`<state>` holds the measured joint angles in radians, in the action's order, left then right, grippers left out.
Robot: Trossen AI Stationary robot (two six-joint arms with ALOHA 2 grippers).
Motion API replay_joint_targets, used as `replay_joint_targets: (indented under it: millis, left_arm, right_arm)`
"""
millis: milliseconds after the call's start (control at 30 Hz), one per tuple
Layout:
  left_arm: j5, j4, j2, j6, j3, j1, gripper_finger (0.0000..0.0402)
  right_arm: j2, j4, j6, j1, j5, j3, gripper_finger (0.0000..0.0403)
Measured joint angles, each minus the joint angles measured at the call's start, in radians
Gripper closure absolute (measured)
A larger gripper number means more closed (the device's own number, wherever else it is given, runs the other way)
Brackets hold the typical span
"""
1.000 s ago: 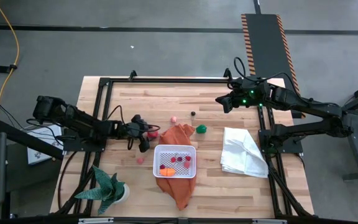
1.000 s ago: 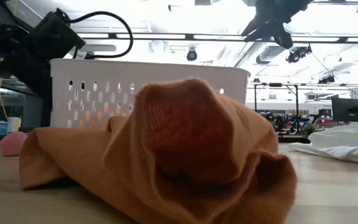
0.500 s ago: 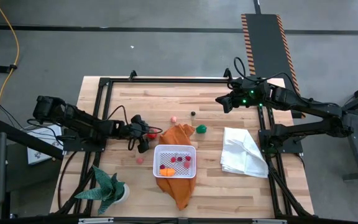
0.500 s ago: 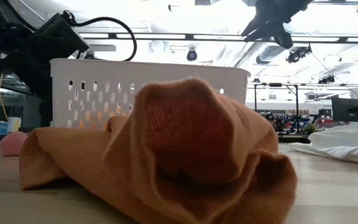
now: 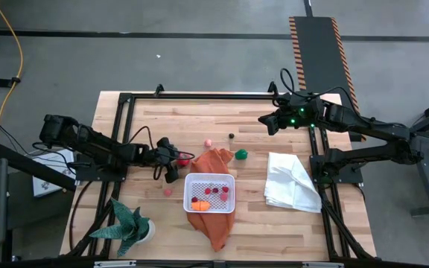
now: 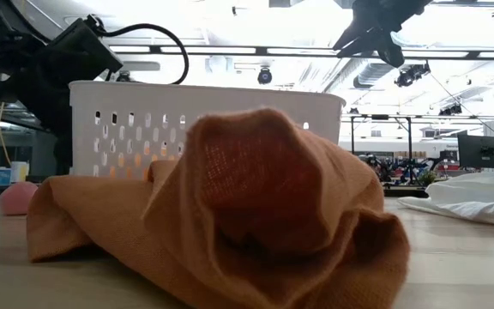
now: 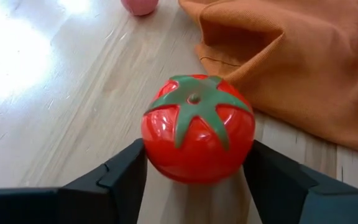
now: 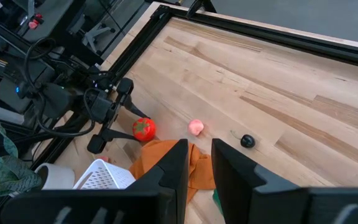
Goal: Pick and placing Produce into tupperware
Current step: Put the red tomato into the white basket
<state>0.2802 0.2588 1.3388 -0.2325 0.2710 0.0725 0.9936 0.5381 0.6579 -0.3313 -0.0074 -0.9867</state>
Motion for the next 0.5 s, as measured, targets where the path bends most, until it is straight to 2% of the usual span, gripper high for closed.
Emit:
replay_joint_targets:
  millis: [267, 500]
  left_arm:
    - [0.0, 0.0, 0.0, -0.004, 0.0, 0.0, 0.0171]
    - [-0.001, 0.001, 0.0, -0.007, 0.0, 0.0, 0.0186]
  right_arm:
    - [0.0, 0.0, 0.0, 0.0, 0.0, 0.0, 0.034]
    - [0.0, 0.0, 0.0, 0.0, 0.0, 0.0, 0.034]
